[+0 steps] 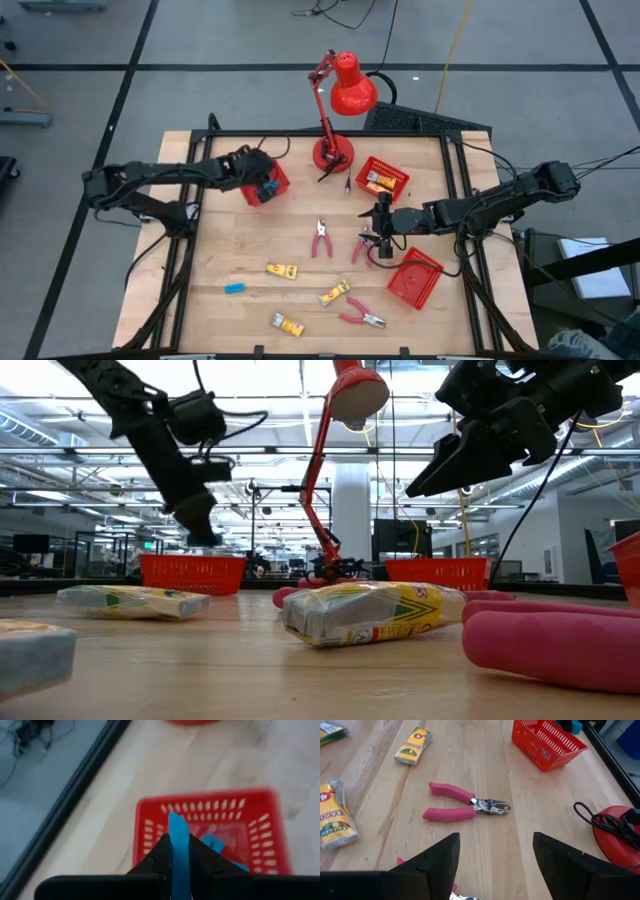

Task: Pick & Place School Supplies
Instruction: Put the blue eraser into the left red bin

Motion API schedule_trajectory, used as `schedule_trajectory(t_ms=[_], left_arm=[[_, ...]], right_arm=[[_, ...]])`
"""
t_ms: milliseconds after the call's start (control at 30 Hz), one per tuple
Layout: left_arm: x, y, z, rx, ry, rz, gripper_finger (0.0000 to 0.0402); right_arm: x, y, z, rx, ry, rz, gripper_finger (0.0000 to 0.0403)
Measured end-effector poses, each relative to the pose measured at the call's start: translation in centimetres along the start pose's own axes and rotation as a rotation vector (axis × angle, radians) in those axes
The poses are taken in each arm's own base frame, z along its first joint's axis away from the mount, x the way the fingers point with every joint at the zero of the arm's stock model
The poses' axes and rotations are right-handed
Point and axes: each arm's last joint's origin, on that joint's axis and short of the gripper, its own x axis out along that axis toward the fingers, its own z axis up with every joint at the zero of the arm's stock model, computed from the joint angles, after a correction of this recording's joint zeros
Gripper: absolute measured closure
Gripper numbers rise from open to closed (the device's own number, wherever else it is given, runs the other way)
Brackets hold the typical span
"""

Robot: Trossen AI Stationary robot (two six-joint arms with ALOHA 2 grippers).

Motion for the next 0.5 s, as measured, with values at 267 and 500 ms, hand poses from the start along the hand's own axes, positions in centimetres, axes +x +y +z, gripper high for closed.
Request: schedule_trajectory(t_ms=[267,500], left_arm=[[1.5,1.3,-2.0,-0.059,0.072,-0.045,0.0372],[1.9,1.7,-2.9,-0.121,0.104,-0.131,0.0312]], right_arm=[[0.0,0.0,0.0,0.000,0.000,0.000,0.0161],[0.0,0.0,0.0,0.001,0.000,0.000,0.0161]])
